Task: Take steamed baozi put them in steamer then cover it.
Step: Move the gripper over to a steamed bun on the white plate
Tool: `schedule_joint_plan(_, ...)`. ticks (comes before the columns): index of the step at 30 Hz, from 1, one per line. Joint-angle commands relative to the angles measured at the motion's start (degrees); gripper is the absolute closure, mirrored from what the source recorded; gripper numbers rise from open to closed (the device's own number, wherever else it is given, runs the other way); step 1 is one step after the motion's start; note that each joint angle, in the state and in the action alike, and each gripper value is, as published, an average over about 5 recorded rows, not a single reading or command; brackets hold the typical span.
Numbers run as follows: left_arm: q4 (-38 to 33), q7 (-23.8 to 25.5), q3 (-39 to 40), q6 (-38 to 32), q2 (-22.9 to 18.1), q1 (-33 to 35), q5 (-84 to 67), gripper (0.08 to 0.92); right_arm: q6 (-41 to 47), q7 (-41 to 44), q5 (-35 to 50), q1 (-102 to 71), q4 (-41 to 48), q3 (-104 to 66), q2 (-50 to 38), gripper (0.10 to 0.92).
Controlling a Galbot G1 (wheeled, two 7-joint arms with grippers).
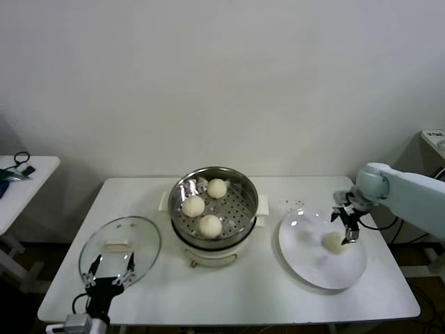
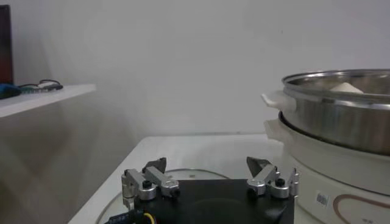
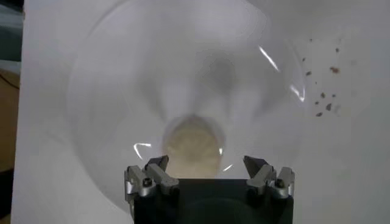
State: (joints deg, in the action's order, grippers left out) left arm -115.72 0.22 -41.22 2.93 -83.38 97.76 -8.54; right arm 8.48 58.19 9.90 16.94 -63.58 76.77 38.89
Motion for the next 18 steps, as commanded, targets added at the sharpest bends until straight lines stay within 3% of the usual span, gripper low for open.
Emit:
schedule_joint_plan(1, 0.3, 0.0, 0.1, 0.0, 0.0, 0.1, 0.1, 0.177, 0.4, -0.4, -2.5, -7.0, 3.0, -6.1, -0.5, 0.203)
schedule_joint_plan(9, 0.3, -0.1, 0.1, 0.0, 0.1, 0.2, 0.1, 0.177, 1.1, -0.8, -3.0, -7.5, 2.5, -6.8, -0.1, 0.213)
schedule_joint_plan(18, -0.2, -0.1, 0.2, 0.1, 0.3, 0.5, 0.1, 0.177, 2.1, -0.5, -3.0, -5.5, 0.3, -6.3, -0.6, 0.312)
